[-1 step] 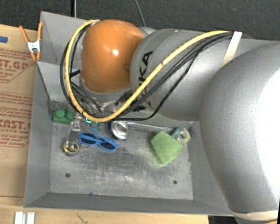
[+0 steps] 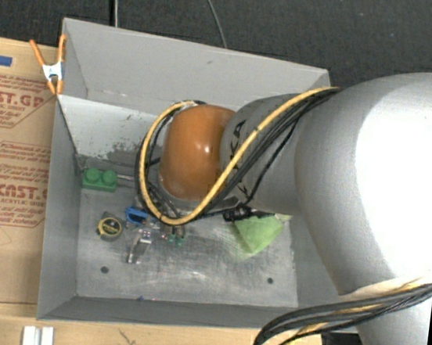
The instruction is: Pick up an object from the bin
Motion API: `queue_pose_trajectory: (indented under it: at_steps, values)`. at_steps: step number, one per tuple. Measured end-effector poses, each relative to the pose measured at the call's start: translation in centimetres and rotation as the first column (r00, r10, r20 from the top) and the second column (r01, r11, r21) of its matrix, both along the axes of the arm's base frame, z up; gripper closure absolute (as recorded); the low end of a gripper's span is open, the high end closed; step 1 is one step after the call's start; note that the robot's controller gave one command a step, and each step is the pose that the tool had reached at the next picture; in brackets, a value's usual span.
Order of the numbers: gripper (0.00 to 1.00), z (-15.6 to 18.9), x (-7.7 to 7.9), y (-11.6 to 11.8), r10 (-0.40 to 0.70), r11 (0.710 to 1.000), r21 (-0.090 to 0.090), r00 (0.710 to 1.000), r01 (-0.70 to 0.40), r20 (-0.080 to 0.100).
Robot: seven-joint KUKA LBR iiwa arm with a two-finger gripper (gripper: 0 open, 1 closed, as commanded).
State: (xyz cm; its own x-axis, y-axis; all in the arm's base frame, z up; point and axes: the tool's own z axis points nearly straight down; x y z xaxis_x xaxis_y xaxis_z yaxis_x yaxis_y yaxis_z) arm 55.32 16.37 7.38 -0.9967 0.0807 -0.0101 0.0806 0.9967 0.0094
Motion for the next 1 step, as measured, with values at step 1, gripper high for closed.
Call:
queue_pose_trajectory:
  at_steps: [1]
  values:
    - [0.00, 2.76, 2.50, -4.96, -0.040, 0.999, -0.008, 0.999, 0.039, -0.006]
